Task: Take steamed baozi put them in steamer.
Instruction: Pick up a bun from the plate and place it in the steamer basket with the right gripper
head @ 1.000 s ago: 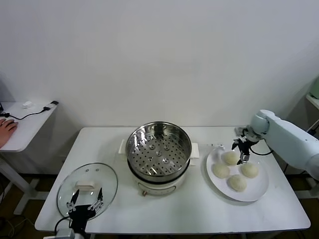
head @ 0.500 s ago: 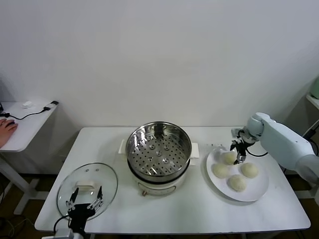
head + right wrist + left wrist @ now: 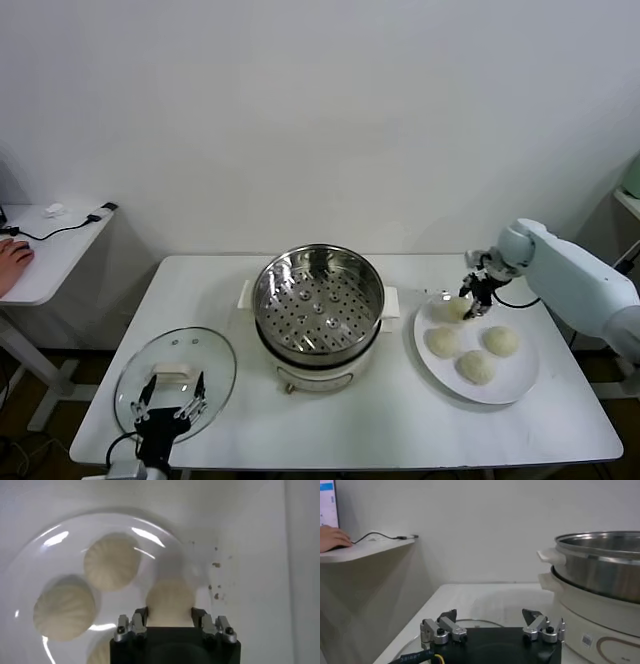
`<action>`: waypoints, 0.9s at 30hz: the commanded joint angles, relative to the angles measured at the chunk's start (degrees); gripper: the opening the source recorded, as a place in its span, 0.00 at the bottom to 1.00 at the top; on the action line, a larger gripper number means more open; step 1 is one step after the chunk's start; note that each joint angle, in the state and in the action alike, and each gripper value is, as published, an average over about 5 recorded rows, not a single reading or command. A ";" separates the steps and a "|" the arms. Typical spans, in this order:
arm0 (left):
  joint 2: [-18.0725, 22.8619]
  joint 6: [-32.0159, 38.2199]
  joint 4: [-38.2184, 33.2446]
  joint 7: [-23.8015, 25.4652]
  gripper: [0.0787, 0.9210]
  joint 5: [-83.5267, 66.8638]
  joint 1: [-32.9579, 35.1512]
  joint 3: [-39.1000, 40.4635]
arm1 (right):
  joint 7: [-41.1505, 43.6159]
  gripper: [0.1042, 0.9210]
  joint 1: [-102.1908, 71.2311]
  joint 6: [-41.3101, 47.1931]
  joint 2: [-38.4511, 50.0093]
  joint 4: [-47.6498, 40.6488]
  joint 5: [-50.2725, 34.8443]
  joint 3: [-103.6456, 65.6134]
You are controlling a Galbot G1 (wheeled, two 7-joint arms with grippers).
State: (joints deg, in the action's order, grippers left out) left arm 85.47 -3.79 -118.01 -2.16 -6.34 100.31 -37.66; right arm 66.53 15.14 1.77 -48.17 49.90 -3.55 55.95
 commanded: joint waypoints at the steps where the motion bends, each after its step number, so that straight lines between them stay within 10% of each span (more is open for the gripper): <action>1: -0.30 -0.21 -0.72 0.05 0.88 0.10 0.17 0.59 | 3.47 0.60 27.45 -2.34 2.40 18.05 -12.22 18.71; 13: -0.62 -0.56 -2.18 0.18 0.88 0.64 0.85 1.39 | -1.58 0.60 35.12 -17.51 -14.92 36.99 -14.62 24.06; 27: 0.67 -0.15 -2.59 0.05 0.88 2.01 1.39 1.59 | -9.02 0.60 16.68 -34.62 -23.53 20.05 17.22 20.87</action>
State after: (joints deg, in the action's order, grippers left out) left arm 85.73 -3.99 -120.44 -2.11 -4.72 101.62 -36.16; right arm 61.24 38.31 -23.25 -65.94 75.90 -1.60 77.09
